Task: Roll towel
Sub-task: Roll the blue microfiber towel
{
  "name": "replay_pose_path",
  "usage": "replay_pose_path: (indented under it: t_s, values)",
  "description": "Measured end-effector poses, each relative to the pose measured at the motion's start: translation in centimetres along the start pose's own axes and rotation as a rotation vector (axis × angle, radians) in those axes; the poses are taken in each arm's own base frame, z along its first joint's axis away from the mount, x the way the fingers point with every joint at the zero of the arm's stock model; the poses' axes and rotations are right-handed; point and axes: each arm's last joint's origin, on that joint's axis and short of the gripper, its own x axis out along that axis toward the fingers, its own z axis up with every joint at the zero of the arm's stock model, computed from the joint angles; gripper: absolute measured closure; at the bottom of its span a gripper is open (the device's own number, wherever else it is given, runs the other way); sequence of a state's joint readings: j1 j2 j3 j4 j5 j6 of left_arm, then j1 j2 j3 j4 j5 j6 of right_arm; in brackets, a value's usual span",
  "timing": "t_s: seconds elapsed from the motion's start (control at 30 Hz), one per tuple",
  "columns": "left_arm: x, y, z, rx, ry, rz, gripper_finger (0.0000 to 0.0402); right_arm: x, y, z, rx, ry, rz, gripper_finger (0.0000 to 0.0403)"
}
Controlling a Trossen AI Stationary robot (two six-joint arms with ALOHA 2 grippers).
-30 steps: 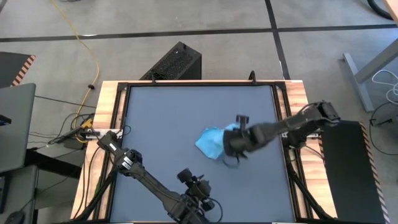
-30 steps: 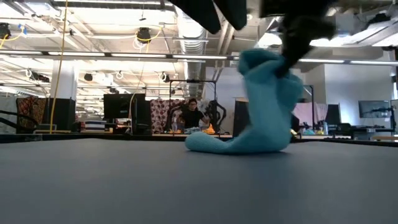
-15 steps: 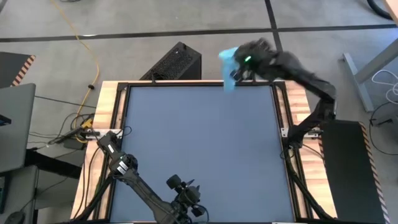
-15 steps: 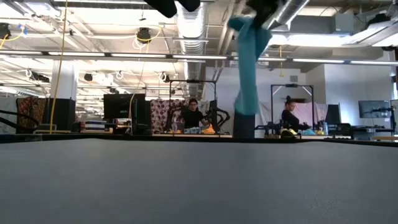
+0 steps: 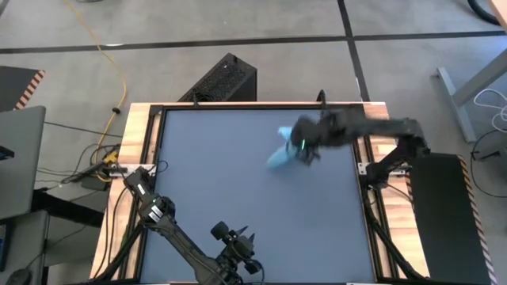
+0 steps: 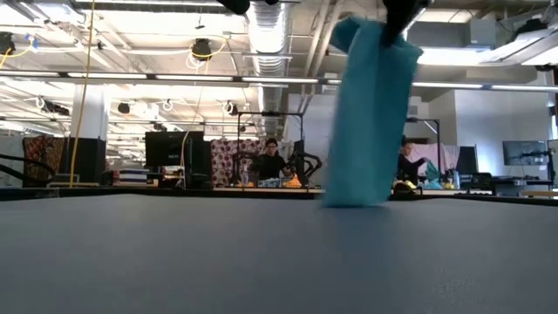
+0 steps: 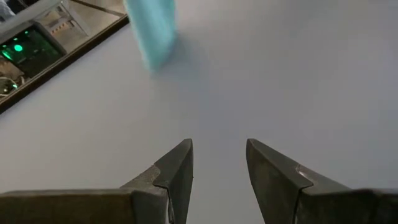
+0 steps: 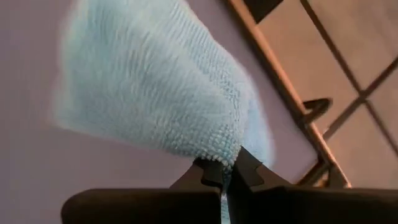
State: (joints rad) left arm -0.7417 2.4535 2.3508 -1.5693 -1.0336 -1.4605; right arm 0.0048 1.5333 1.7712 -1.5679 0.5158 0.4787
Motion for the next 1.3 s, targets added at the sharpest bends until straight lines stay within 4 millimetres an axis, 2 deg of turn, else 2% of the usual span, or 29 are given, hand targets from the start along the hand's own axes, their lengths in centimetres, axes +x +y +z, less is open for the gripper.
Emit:
replay_pose_path:
  t_s: [0.13, 0.33, 0.47, 0.63, 0.77, 0.97, 1.13, 1.3]
  values:
    - [-0.6, -0.1, -0.4, -0.039, -0.004, -0.013, 0.0262, 2.6, 4.7, -3.2, -0.128, 0.084, -0.021, 0.0385]
    - [-1.7, -0.2, -1.0, -0.048, -0.009, -0.035, 0.0262, 5.0, 8.4, -7.9, -0.167, 0.221, 0.0, 0.0385]
    - [-1.9, -0.2, -1.1, -0.046, -0.01, -0.041, 0.0262, 4.8, 10.2, -9.8, -0.153, 0.251, 0.063, 0.0381]
    - [-1.9, -0.2, -1.1, -0.049, -0.011, -0.044, 0.0262, 3.7, 11.6, -10.7, -0.143, 0.216, 0.136, 0.0382]
    - [-1.9, -0.3, -1.1, -0.047, -0.014, -0.048, 0.0262, 4.1, 11.1, -9.7, -0.151, 0.197, 0.132, 0.0383]
    - [-1.9, -0.3, -1.1, -0.035, -0.022, -0.048, 0.0262, 6.0, 8.4, -5.5, -0.081, 0.147, 0.139, 0.0383]
    - [-2.2, -0.4, -1.2, -0.034, -0.022, -0.055, 0.0262, 7.2, 5.2, -1.3, 0.011, 0.026, 0.149, 0.0383]
    - [-2.8, -0.4, -1.6, -0.034, -0.023, -0.068, 0.0262, 7.0, 0.5, 2.5, 0.1, -0.098, 0.075, 0.0383]
